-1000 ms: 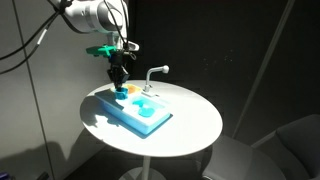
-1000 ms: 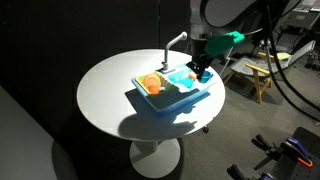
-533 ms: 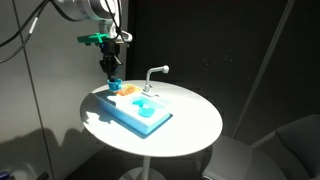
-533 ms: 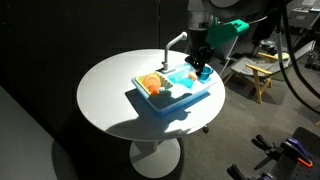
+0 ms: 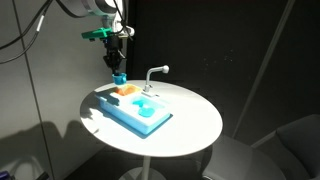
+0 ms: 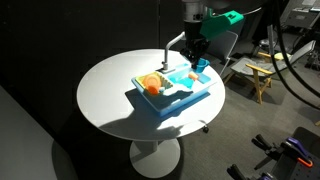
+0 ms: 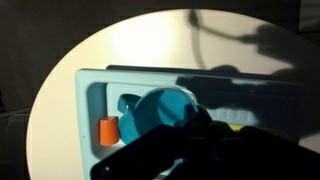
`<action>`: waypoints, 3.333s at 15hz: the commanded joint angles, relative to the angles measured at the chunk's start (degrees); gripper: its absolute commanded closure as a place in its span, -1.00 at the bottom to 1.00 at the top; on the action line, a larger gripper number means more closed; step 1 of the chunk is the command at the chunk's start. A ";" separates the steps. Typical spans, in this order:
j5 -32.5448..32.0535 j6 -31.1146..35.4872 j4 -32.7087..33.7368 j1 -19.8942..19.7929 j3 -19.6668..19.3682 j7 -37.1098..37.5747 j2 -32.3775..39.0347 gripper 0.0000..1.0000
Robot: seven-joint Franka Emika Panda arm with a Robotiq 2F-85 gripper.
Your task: Pick up the blue mug from the sink and put it in the dish rack
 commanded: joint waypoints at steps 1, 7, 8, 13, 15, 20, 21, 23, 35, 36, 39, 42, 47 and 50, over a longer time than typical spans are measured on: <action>-2.20 -2.15 5.54 0.18 -0.15 -0.23 3.58 0.98; -1.13 -1.10 10.09 0.57 0.80 -5.12 8.08 0.98; -0.75 -0.68 10.83 0.62 1.07 -6.25 8.73 0.98; -0.66 3.25 13.98 1.43 1.94 -9.67 11.44 0.98; -0.40 5.53 14.96 1.47 2.14 -11.10 12.51 0.98; 1.12 10.13 17.06 1.17 2.64 -14.65 15.57 0.98; 1.65 10.69 17.48 1.12 2.79 -15.45 16.21 0.98; 2.44 11.36 18.23 1.12 3.02 -16.62 17.34 0.98; 2.55 13.04 17.27 2.72 3.05 -17.89 18.98 0.98; 2.56 12.99 17.37 2.72 3.02 -17.88 19.08 0.98; 2.51 12.86 17.81 2.57 2.76 -17.77 19.34 0.98; 2.27 12.85 17.77 2.54 2.37 -17.60 19.23 0.98; 2.05 12.58 17.74 2.58 1.89 -17.52 19.23 0.38; 1.92 12.58 17.60 2.60 1.79 -17.57 19.17 -0.06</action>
